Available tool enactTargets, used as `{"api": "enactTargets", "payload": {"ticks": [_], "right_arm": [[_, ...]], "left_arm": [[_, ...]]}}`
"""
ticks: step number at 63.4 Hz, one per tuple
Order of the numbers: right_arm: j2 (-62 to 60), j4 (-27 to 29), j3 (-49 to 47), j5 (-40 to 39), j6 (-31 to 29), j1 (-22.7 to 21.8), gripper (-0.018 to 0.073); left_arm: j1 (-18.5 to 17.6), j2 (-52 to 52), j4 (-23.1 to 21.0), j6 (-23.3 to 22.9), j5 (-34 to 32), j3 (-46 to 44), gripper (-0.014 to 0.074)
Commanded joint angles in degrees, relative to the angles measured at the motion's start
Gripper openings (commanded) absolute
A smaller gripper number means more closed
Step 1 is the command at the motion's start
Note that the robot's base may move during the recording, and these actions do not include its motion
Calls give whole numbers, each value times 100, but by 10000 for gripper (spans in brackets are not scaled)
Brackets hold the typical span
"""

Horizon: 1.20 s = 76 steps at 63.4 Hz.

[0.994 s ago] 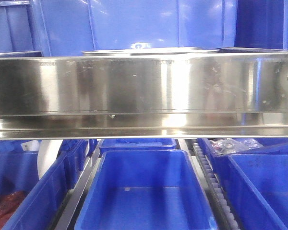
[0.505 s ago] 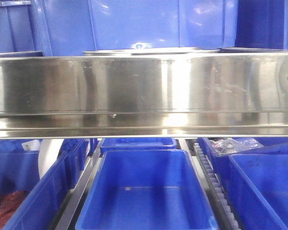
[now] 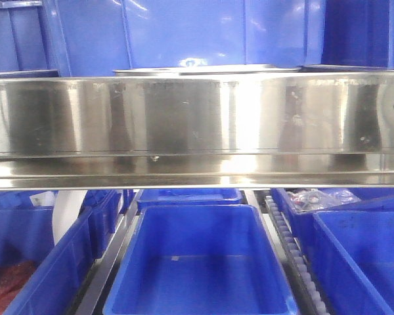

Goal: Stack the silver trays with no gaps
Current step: 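Grip the silver tray's side rims with both grippers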

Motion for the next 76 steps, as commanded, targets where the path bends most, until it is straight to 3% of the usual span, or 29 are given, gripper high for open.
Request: {"api": "enactTargets", "payload": {"ticks": [1, 6, 9, 16, 23, 30, 37, 49, 57, 66, 76], "right_arm": [[561, -78, -904, 306, -28, 7, 601], [1201, -213, -1580, 835, 99, -18, 601], [1515, -336, -1991, 1138, 427, -65, 601], [2184, -944, -2700, 1642, 1204, -114, 601], [2755, -1442, -3252, 2036, 1646, -114, 601], [3242, -1479, -3552, 2162, 1731, -114, 601], [3618, -1473, -3654, 2174, 1731, -114, 601], [4095, -1463, -3672, 2145, 1731, -114, 601], [4333, -1442, -3672, 2118, 1731, -142, 601], [4477, -1426, -3672, 2053, 1731, -182, 601], [4590, -1420, -3672, 1916, 1731, -229, 601]], "left_arm": [[-19, 542, 263, -607, 71, -863, 486], [-19, 1097, 914, -1411, 505, -1470, 486], [-19, 1438, 1312, -2063, 847, -1842, 486], [-19, 2019, 2048, -3067, 1498, -2449, 486], [19, 2483, 2483, -3585, 1683, -2777, 486], [225, 2800, 2446, -3968, 1628, -2841, 486], [407, 3025, 2184, -3998, 1413, -2850, 486], [563, 3379, 2121, -3998, 1388, -2850, 486], [563, 3569, 2072, -3998, 1236, -2854, 486], [563, 3753, 1721, -3998, 1043, -2865, 486], [563, 3907, 1719, -3998, 1032, -2865, 486]]}}
